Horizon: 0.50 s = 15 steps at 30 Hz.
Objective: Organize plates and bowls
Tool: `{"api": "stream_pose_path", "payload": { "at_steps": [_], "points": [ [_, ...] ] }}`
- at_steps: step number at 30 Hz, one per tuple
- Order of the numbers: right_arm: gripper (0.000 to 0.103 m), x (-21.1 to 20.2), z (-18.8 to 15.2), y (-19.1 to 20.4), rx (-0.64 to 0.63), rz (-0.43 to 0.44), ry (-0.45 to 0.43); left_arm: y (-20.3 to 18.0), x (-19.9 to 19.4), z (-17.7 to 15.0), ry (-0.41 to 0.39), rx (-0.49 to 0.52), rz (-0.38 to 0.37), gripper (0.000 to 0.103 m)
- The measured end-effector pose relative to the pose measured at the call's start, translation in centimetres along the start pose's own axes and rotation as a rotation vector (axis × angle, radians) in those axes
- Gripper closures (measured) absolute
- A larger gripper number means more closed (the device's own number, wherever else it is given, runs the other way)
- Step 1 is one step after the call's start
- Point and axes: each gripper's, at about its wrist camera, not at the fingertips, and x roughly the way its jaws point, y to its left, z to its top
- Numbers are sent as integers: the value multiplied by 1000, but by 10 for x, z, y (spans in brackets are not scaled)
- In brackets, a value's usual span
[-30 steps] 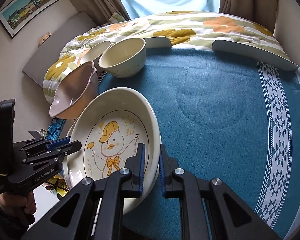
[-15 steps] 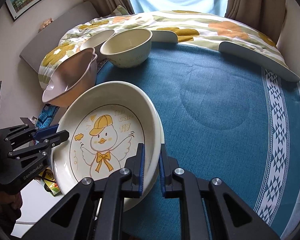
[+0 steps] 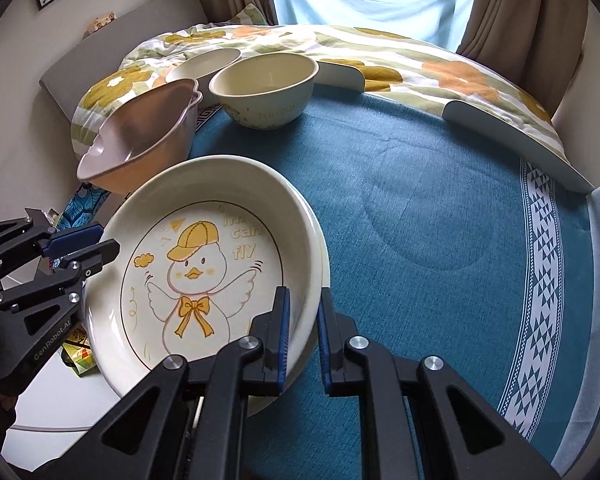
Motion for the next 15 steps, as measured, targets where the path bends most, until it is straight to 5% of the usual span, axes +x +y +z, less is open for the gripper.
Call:
{"api": "stream_pose_path", "payload": {
  "at_steps": [15],
  "points": [
    [91,-2,-1,0,7,12,-3,7,-3,0,10,-35,-8,87]
  ]
}}
